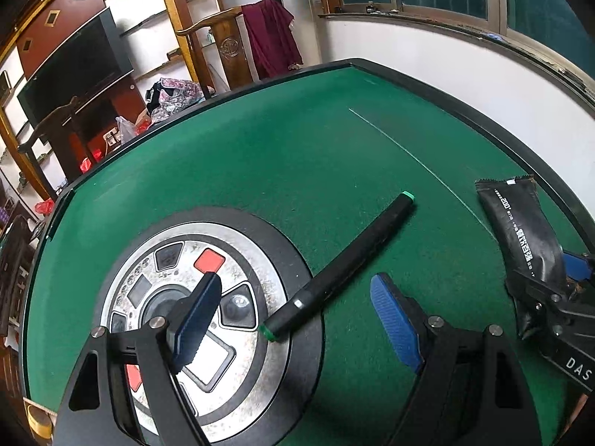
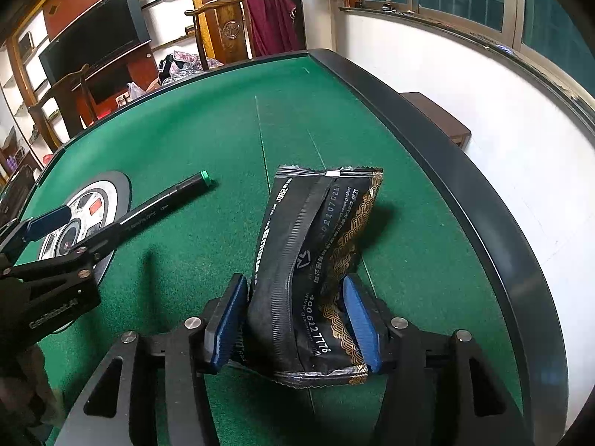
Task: Organize objects
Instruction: 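Grasp the black bag with the right gripper while the left gripper approaches the marker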
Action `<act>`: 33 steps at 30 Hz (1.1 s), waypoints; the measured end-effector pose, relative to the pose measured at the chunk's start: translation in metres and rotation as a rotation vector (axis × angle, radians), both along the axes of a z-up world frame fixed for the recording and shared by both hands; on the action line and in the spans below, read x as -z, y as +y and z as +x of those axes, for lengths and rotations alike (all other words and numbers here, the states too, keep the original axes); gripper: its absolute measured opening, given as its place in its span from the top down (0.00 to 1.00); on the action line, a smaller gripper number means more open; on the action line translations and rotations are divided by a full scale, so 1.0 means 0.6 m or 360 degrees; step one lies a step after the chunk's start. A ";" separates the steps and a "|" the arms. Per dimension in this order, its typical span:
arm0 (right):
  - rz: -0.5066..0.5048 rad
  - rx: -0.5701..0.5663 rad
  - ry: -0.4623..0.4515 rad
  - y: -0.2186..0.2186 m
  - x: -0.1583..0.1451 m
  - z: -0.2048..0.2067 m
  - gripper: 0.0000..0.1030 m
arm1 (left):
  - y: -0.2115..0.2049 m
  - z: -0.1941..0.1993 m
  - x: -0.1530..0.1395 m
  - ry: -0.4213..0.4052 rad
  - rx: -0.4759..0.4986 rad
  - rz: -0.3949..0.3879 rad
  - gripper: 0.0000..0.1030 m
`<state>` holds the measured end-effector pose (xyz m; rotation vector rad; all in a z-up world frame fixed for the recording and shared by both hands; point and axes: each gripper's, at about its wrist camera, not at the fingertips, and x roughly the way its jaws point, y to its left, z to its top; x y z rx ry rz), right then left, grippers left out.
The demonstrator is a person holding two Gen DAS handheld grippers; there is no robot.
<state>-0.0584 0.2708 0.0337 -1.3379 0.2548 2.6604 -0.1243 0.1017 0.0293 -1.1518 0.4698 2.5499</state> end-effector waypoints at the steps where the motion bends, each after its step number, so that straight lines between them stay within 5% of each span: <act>1: 0.0002 -0.0002 -0.0001 -0.001 0.000 -0.001 0.41 | 0.000 -0.001 0.001 -0.0002 0.0001 0.0002 0.21; 17: 0.0021 -0.0016 -0.0005 -0.005 0.003 -0.002 0.30 | 0.008 -0.024 0.021 -0.0089 0.0054 0.0036 0.23; 19: 0.0012 -0.0015 -0.0003 -0.003 0.002 -0.004 0.29 | 0.012 -0.025 0.024 -0.0115 0.0097 0.0049 0.41; 21: 0.0007 -0.0017 -0.0001 -0.003 0.002 -0.004 0.28 | 0.012 -0.022 0.023 -0.0131 0.0128 0.0078 0.70; 23: 0.0006 -0.0020 0.0000 -0.003 0.003 -0.003 0.27 | 0.016 -0.017 0.023 -0.0142 0.0155 0.0063 0.85; 33: -0.0076 0.0000 0.0010 0.004 -0.001 -0.002 0.26 | 0.013 -0.001 0.024 -0.0228 0.0146 0.0126 0.84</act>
